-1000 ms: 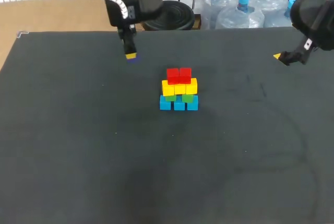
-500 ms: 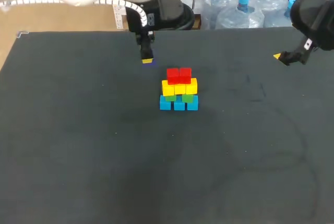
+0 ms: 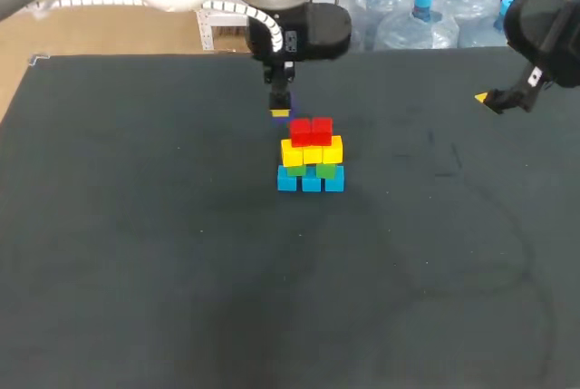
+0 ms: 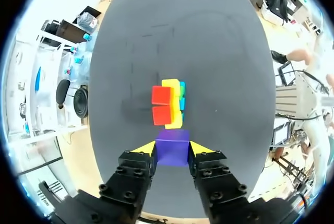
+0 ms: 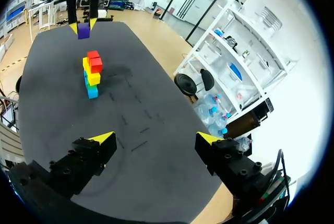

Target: Place the blue cubes, place green cubes on the blue cubes, place the yellow cubes on the green cubes, then place the red cubes on the yellow cubes, and place purple cube on the red cubes.

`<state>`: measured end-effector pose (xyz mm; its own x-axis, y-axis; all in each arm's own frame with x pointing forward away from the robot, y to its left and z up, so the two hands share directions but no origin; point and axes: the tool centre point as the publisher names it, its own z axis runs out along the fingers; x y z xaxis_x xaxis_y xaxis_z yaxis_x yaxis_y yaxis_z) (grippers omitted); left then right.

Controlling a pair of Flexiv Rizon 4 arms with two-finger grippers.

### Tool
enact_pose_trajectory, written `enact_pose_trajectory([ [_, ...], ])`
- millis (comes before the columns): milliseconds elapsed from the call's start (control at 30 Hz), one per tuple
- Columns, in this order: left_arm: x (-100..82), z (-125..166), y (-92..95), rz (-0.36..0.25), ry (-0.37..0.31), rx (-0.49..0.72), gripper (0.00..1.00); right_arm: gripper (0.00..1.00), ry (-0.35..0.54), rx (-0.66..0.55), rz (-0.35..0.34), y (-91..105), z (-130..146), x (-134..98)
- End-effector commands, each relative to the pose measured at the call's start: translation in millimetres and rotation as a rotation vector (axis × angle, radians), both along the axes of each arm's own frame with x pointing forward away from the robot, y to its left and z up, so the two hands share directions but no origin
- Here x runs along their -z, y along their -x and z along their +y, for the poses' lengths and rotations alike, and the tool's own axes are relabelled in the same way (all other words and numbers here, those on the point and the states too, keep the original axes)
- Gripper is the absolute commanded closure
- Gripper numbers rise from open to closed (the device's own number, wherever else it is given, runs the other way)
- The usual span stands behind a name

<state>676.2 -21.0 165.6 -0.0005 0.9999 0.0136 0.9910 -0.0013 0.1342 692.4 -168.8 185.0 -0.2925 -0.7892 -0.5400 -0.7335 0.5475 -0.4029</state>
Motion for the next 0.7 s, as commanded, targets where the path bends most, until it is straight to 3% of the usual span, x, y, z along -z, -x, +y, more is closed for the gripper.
enact_pose_trajectory([
  [33, 4.1, -10, -9.0, 0.019, -0.012, -0.008, 1.00, 0.00, -0.001, 0.006, -0.013, 2.3, 0, 2],
  [700, 27.0, -35, -18.7, 0.027, -0.036, -0.019, 1.00, 0.00, -0.001, 0.006, -0.013, 2.3, 0, 2],
])
